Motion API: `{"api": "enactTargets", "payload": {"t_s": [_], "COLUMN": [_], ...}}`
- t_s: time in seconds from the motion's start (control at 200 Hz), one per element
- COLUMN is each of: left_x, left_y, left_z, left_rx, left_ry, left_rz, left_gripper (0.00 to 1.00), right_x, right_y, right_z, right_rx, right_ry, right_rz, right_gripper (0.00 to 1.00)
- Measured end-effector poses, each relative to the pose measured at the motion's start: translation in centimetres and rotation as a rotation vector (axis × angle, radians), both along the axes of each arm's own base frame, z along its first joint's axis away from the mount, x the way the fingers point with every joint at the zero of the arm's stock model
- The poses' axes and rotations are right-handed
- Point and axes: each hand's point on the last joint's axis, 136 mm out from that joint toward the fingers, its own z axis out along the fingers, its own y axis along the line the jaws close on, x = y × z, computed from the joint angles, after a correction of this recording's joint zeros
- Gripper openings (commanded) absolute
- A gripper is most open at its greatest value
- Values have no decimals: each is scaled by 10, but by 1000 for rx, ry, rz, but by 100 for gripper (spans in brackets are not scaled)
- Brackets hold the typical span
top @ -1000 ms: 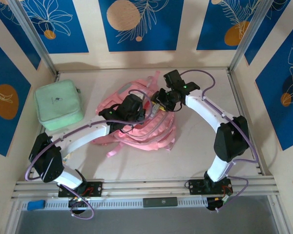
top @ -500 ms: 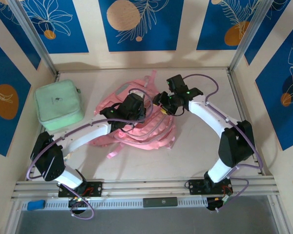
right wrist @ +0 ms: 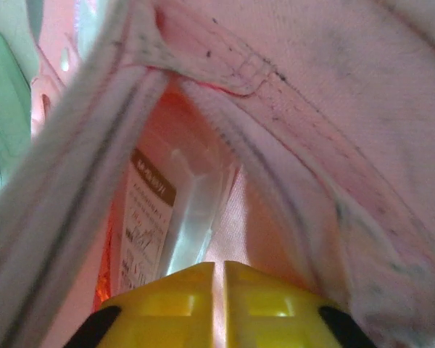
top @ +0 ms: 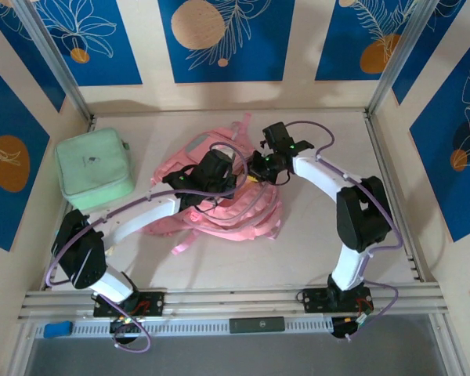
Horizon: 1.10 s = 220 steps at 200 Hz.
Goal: Pack the student bag
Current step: Place the loose stationery in the student bag, then close the student bag at the center of the table.
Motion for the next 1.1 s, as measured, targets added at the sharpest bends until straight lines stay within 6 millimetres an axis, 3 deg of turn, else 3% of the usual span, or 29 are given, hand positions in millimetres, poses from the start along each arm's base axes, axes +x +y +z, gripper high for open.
{"api": "enactTargets", "payload": {"t_s": [0.24,0.455,0.55,0.63,0.685,0.815,0.905,1.1], "left_x": [-1,-1,-1,-1,-2,-7,-16,-37], "left_y": [-1,-12,-25,-36,-44,-51,-40,24], "left_z": [0,-11,-23,-35,-40,-35,-23,-13], "left_rx": [-5,-55,-81,-80,-88,-136,-178,-257], "left_ry": [6,58,92,121,142,160,137,109], "left_rz": [-2,6,5,3,-5,-12,-4,119], "left_gripper": [0,0,12,29,45,59,63,69], "right_x": [-2,-11,-18,-24,-30,-42,-54,-97], "right_y": [5,-40,-64,-78,-83,-89,-85,-46], "right_z": [7,53,70,76,75,67,59,46], "right_rx": [11,14,-15,-49,-72,-126,-176,-290], "right_ry": [-45,-153,-203,-223,-222,-202,-187,-186], "right_rz": [37,-7,-37,-47,-43,-13,30,204], "right_gripper": [2,4,7,8,10,15,18,30]}}
